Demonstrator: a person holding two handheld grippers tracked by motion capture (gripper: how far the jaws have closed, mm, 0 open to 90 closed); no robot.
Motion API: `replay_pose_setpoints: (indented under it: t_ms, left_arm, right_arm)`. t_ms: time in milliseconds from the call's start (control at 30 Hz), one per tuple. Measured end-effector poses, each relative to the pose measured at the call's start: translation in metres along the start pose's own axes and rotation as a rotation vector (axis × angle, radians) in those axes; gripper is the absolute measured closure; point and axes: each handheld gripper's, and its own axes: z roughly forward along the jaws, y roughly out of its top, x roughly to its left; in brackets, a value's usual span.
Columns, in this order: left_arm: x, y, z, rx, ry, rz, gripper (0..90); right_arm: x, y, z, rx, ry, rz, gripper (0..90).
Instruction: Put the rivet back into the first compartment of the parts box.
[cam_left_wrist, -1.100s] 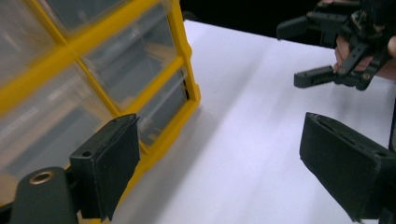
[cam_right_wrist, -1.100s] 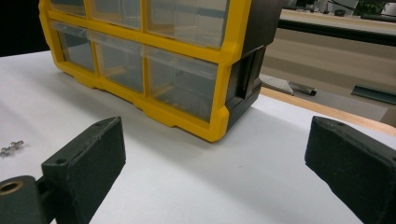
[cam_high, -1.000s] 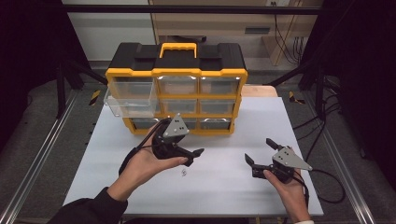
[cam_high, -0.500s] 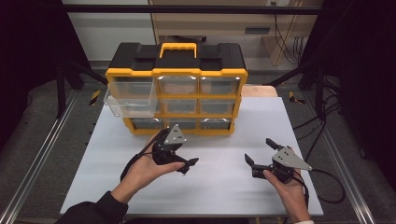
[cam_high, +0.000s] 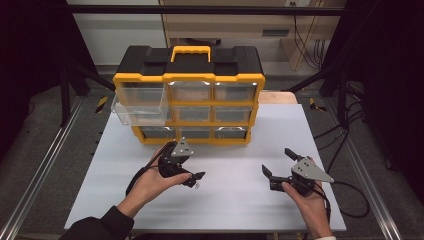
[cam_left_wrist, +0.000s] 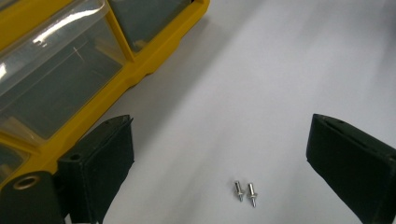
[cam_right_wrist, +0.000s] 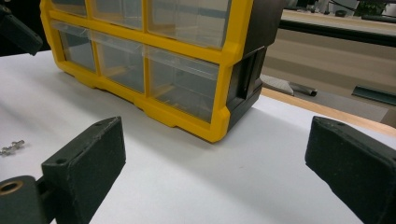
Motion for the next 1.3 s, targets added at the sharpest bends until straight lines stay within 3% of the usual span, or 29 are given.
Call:
replay_pose_setpoints:
  t_ms: [767, 900, 967, 1100, 1133, 1167, 1200, 1267, 1300]
  left_arm:
    - [0.005, -0.019, 0.014, 0.060, -0.017, -0.011, 7.4]
    - [0.005, -0.020, 0.015, 0.066, -0.017, -0.009, 7.9]
    - [0.007, -0.020, 0.014, 0.090, -0.015, 0.014, 8.3]
    - [0.007, -0.023, 0.016, 0.092, -0.013, 0.005, 9.2]
    - [0.005, -0.024, 0.018, 0.075, -0.015, -0.018, 9.3]
    - [0.007, -0.024, 0.016, 0.113, -0.007, 0.015, 9.6]
    - [0.008, -0.024, 0.016, 0.112, -0.009, 0.020, 9.6]
    - [0.005, -0.025, 0.018, 0.082, -0.013, -0.019, 10.3]
    - [0.008, -0.025, 0.016, 0.117, -0.009, 0.020, 10.6]
  right_arm:
    - [0.000, 0.000, 0.000, -0.001, -0.001, -0.001, 5.1]
    - [0.000, 0.000, 0.000, -0.001, 0.000, -0.002, 5.2]
    - [0.000, 0.000, 0.000, -0.001, 0.000, -0.001, 5.2]
    - [0.000, 0.000, 0.000, -0.001, 0.000, -0.002, 5.1]
    - [0.000, 0.000, 0.000, -0.001, 0.000, -0.001, 5.1]
    - [0.000, 0.000, 0.000, -0.001, 0.000, -0.001, 5.1]
    - [0.000, 0.000, 0.000, -0.001, -0.001, -0.001, 5.2]
    - [0.000, 0.000, 0.000, -0.001, 0.000, -0.002, 5.2]
    - [0.000, 0.000, 0.000, -0.001, -0.001, -0.001, 5.1]
